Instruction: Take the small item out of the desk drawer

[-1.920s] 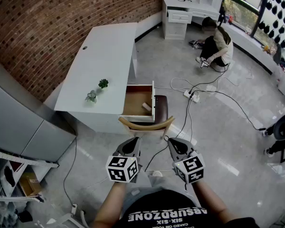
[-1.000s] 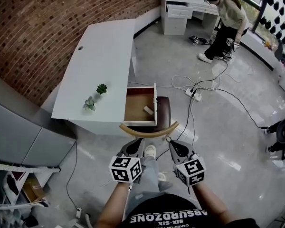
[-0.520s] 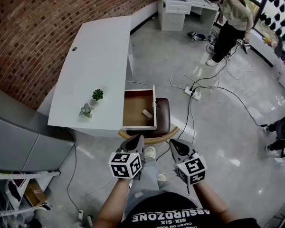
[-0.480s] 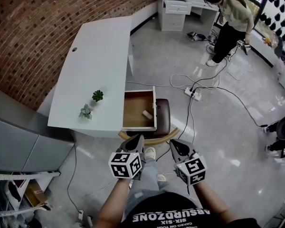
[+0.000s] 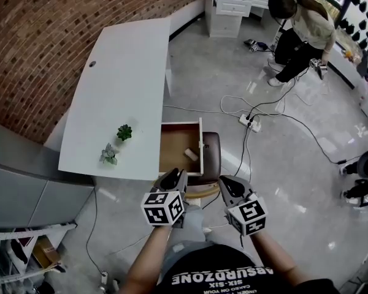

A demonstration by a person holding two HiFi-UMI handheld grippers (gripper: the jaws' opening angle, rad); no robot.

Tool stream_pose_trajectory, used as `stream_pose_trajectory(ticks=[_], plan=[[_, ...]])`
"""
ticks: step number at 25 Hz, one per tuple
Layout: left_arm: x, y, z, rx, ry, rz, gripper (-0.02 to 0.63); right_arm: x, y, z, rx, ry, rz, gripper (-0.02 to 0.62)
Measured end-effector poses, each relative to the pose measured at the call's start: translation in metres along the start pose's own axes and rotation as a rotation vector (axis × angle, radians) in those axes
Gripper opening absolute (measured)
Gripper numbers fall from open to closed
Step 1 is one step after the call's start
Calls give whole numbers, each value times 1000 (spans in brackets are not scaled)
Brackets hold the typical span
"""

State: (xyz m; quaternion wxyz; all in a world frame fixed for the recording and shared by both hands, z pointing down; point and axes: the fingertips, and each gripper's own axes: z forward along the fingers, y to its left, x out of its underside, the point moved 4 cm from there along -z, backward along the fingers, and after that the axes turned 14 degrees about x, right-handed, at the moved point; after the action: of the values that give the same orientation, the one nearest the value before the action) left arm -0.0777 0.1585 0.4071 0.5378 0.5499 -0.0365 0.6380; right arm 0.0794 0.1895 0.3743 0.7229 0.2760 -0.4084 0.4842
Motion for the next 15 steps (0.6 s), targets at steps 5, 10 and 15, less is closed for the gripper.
stream_pose_trajectory(ticks=[5,10,15], plan=[[-9,18,21,2,39,7,124,-11,-5,25,8,8,-18,-3],[-8,45,41,29,45,-158,146,-25,-12,51,21,17,-16,-3],[-1,70,64,33,95,-253,158,-38,-19,79,40,18,-13,-3]])
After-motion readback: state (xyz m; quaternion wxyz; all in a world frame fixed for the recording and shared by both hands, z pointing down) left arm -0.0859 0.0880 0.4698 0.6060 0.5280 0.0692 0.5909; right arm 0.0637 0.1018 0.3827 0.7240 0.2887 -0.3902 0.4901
